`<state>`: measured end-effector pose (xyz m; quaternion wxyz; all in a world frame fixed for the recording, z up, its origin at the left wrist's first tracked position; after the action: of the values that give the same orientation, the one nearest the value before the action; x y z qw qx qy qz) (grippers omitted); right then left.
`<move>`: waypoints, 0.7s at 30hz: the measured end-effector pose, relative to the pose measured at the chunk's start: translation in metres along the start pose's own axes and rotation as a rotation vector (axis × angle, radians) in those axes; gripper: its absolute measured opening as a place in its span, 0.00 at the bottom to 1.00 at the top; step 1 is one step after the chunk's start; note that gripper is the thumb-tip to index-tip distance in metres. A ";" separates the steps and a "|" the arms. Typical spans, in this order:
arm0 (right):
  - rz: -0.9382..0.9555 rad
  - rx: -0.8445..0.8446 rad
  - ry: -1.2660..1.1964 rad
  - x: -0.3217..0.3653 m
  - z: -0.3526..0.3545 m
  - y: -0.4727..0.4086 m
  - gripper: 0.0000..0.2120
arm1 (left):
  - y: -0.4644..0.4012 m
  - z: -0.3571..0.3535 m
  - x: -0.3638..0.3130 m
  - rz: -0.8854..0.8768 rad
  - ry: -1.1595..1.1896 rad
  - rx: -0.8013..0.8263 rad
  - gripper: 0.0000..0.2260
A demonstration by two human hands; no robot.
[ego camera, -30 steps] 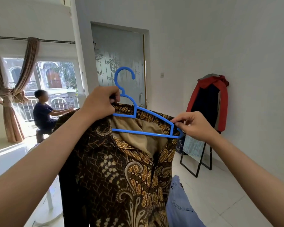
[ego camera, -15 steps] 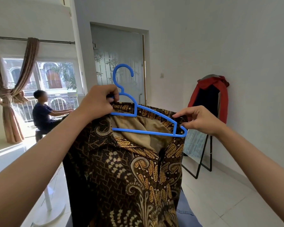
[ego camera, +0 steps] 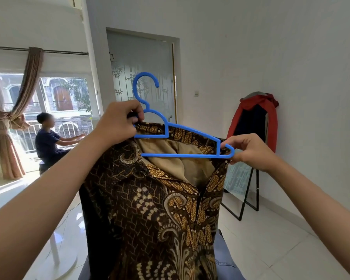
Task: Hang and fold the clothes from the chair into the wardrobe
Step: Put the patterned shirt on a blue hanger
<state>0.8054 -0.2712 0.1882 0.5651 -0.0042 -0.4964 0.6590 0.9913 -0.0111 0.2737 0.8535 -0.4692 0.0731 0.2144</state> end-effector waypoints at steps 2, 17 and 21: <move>-0.013 0.042 0.004 0.005 0.005 -0.001 0.20 | 0.001 -0.002 0.001 -0.009 -0.018 -0.013 0.14; 0.002 0.015 -0.092 0.046 -0.011 0.010 0.17 | 0.014 -0.035 -0.007 0.094 -0.286 -0.050 0.12; -0.037 0.282 -0.103 0.038 -0.043 0.018 0.15 | 0.015 -0.034 -0.014 0.154 -0.123 -0.052 0.12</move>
<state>0.8022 -0.2123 0.1756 0.5457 0.1181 -0.4272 0.7111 0.9748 -0.0365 0.2477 0.8249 -0.4701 0.0511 0.3097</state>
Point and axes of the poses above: each hand's wrist, its own y-axis away from the middle knuckle, its own z-axis out of the back of the hand, x = y × z, the point moved 4 cm from there along -y, towards the middle knuckle, and after that the axes turned 11 degrees about z, right-handed, at the moved point
